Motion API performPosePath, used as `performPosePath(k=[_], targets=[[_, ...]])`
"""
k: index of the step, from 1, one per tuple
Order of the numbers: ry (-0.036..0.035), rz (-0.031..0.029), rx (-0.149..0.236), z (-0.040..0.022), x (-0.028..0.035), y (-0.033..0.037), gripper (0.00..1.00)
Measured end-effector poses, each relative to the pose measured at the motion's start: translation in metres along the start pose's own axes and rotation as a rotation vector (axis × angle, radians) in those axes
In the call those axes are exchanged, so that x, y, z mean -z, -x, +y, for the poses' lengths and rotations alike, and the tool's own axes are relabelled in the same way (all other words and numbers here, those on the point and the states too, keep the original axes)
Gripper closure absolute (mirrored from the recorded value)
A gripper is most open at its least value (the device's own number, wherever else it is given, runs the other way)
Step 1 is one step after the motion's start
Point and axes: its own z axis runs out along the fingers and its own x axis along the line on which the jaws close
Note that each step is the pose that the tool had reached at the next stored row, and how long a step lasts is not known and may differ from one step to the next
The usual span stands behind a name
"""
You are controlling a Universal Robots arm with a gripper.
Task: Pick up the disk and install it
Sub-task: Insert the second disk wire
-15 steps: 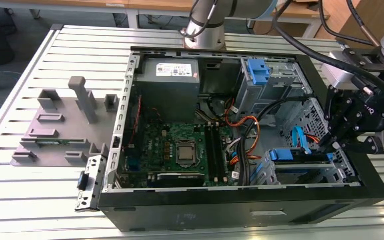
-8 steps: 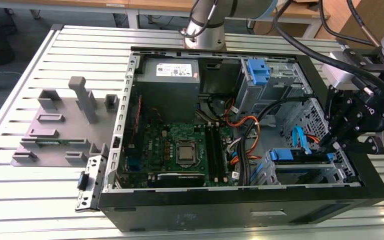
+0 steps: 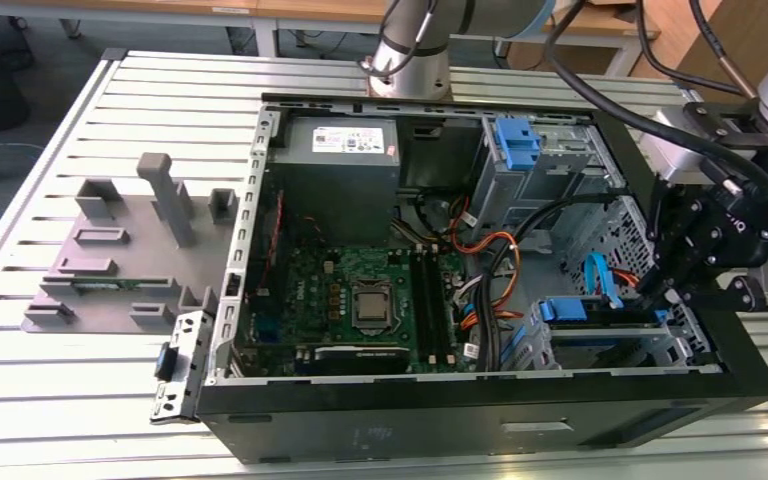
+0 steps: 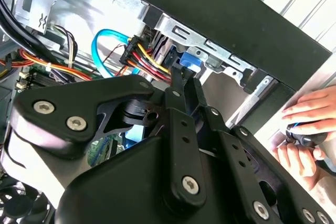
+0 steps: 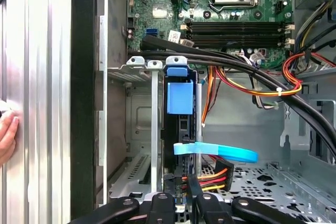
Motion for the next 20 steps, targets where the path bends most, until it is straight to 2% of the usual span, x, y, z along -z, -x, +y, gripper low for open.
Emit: performPosePath(k=[5, 20], targets=[[-0.0001, 0.0002, 0.001, 0.0, -0.0039, 0.0003, 0.76], [-0.0003, 0.0001, 0.001, 0.0026, -0.0047, -0.0014, 0.76]])
